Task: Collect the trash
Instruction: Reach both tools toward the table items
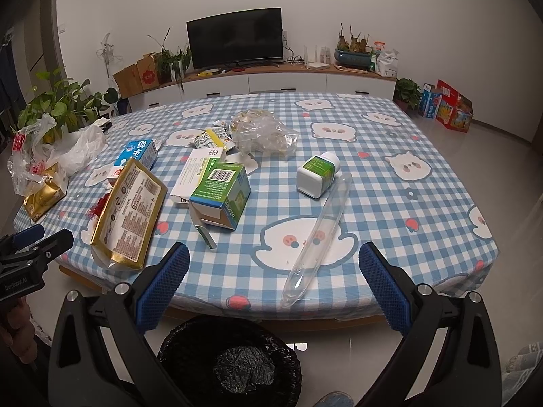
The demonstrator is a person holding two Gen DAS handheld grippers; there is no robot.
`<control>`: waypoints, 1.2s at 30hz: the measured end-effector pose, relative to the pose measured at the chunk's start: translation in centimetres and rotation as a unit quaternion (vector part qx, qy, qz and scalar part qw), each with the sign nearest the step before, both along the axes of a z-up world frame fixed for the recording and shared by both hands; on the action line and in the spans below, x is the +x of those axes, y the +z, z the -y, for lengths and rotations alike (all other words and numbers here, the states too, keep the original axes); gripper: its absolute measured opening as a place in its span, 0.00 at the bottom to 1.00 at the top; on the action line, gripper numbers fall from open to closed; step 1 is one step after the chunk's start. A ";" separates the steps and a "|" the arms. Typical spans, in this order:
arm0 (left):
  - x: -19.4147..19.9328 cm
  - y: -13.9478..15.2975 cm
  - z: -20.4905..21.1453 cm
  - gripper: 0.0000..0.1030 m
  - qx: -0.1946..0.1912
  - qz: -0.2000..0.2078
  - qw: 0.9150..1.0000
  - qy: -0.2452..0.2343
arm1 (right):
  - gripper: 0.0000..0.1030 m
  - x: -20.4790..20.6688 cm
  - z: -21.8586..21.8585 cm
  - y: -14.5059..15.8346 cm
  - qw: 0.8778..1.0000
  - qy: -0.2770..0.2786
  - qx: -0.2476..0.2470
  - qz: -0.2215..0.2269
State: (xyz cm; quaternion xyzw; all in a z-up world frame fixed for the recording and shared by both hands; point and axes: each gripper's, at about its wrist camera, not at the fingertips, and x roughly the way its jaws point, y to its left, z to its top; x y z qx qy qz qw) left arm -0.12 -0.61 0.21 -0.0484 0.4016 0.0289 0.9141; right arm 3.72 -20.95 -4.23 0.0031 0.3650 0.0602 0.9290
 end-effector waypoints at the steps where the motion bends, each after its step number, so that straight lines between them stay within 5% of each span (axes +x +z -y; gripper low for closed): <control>1: 0.0 0.0 0.0 0.94 0.000 0.000 1.000 0.000 | 0.93 0.0 0.0 0.0 1.000 0.000 0.000 0.000; 36: -0.4 0.7 0.6 0.94 0.011 0.000 1.000 -0.005 | 0.93 -0.3 0.2 0.5 1.000 0.005 0.011 0.003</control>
